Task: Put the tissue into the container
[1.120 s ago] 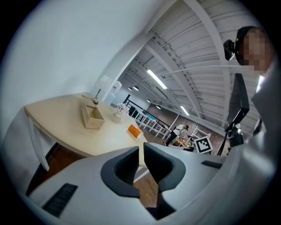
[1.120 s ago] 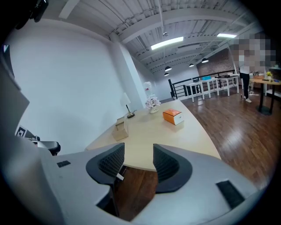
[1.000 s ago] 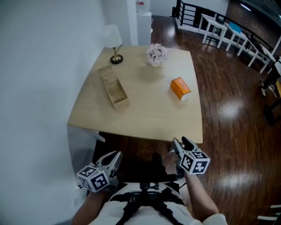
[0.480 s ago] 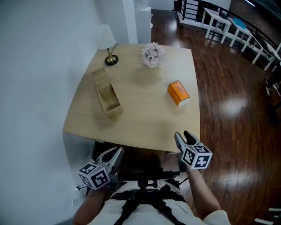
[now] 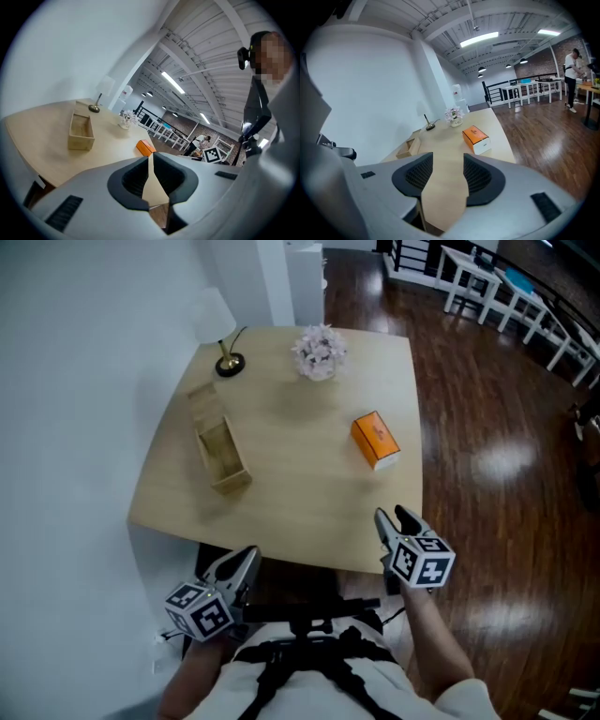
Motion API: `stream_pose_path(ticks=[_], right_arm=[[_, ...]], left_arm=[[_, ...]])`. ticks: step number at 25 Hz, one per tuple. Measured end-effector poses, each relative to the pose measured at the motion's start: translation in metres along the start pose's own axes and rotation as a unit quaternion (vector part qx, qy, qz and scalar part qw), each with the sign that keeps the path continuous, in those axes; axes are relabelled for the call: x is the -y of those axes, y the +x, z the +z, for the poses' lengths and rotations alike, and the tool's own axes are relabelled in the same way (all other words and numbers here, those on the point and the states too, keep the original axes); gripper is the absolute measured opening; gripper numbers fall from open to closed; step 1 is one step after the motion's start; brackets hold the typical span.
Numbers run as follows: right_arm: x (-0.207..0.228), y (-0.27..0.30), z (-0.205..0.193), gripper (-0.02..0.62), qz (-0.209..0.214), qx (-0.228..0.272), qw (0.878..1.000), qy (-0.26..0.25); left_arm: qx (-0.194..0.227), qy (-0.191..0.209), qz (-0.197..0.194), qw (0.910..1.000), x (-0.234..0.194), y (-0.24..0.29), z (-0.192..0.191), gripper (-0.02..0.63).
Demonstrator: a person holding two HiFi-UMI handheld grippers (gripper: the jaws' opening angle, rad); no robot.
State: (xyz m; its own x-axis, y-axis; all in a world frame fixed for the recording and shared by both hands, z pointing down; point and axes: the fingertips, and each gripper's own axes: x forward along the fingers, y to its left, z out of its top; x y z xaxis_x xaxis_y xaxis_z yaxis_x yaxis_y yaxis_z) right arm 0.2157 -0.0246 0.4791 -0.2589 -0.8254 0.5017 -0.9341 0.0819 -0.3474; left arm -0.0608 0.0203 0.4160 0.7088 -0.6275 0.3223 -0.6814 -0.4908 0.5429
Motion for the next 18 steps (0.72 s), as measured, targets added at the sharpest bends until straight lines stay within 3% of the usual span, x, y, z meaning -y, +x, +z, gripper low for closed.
stream_pose_path(ticks=[18], right_arm=[[0.069, 0.06, 0.038, 0.204, 0.0, -0.03, 0.999, -0.04]], left_arm=[[0.017, -0.007, 0.026, 0.9995, 0.005, 0.059, 0.02, 0.026]])
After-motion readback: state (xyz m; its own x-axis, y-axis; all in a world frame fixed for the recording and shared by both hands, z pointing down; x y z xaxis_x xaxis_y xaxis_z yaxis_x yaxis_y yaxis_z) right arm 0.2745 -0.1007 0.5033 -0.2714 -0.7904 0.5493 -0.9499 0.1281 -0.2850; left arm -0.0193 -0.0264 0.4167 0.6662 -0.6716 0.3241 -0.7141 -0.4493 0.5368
